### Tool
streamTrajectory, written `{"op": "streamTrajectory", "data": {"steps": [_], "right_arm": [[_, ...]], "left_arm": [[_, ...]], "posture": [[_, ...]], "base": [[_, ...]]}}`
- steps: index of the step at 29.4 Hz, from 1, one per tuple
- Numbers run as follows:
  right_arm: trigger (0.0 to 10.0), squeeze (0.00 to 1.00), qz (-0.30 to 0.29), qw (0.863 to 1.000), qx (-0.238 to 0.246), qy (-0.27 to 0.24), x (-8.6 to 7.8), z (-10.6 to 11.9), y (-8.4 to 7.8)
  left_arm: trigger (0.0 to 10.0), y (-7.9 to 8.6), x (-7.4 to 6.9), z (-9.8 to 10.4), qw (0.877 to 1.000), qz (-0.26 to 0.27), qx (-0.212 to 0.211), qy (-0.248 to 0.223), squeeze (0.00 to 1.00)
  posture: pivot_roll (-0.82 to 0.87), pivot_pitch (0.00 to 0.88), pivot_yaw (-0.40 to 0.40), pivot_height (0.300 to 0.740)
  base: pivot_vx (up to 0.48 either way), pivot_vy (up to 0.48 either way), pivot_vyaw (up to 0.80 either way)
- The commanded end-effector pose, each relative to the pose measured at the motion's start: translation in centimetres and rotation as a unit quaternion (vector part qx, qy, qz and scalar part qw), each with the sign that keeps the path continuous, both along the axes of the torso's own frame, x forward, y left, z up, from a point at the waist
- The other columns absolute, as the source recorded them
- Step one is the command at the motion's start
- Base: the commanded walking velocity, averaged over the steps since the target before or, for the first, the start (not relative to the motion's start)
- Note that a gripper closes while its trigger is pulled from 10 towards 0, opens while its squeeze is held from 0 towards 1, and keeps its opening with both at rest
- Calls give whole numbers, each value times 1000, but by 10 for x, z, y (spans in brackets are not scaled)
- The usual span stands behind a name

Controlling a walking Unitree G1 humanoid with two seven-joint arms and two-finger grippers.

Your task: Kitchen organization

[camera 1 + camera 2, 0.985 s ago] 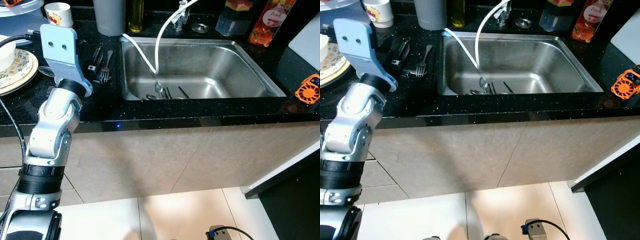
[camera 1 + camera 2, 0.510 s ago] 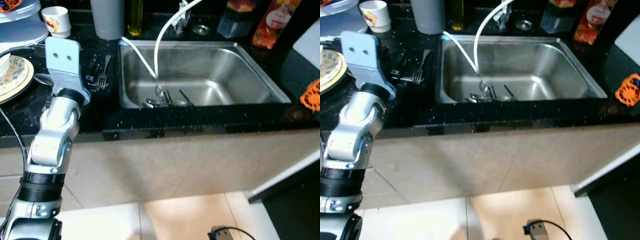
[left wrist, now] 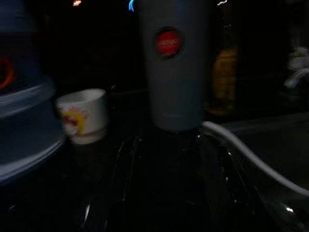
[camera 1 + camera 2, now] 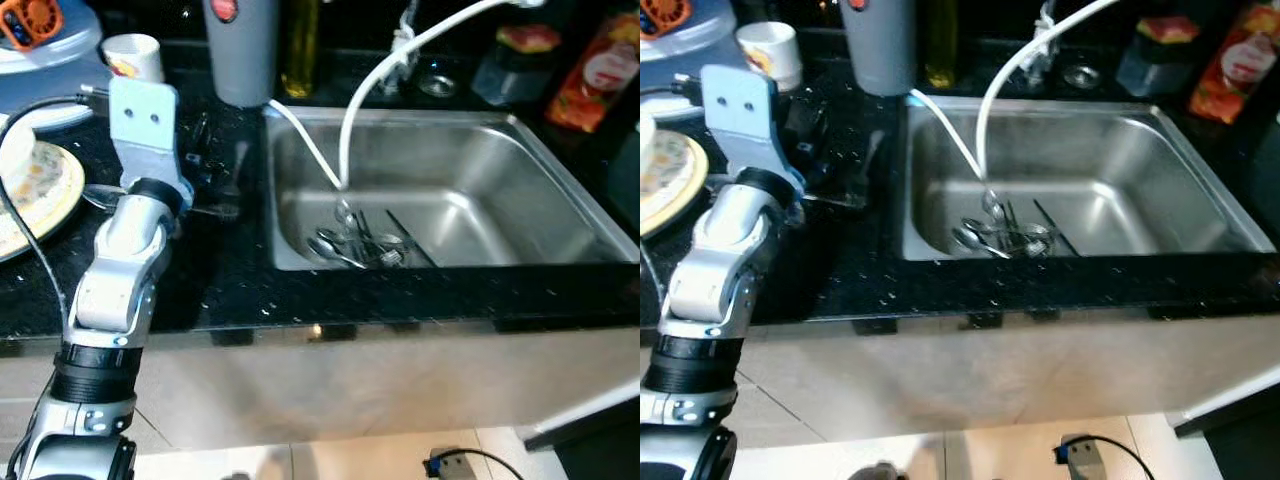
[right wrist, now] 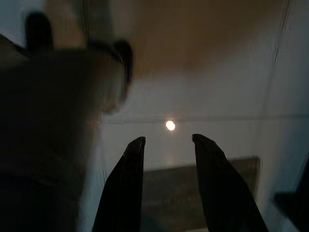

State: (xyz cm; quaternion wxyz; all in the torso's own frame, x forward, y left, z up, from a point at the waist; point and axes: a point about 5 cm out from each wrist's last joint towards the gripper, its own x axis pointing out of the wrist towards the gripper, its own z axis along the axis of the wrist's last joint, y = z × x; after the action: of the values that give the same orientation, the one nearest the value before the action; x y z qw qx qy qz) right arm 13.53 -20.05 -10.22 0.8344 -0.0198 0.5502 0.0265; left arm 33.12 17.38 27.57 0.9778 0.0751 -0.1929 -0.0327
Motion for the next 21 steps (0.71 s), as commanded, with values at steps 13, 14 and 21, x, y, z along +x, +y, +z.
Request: {"op": "streamTrajectory", "data": {"steps": [13,14,21], "right_arm": [[10000,0,-13,1000,-1,18,-12,-3,-7],[10000,0,-13,1000,-1,18,-12,-3,-7],[10000,0,5,1000,-2,11,-10,-2,-6]], "left_arm": [[10000,-34,-6,-6,997,-66,6,35,0],[10000,-37,-6,-10,997,-69,4,46,0],[10000,-38,-3,-15,996,-59,-13,60,0]], "posture": [[159,116,-60,740],[159,116,-60,740],[155,115,-60,740]], "base": [[0,-26,0],[0,-469,0],[0,-266,313]]}}
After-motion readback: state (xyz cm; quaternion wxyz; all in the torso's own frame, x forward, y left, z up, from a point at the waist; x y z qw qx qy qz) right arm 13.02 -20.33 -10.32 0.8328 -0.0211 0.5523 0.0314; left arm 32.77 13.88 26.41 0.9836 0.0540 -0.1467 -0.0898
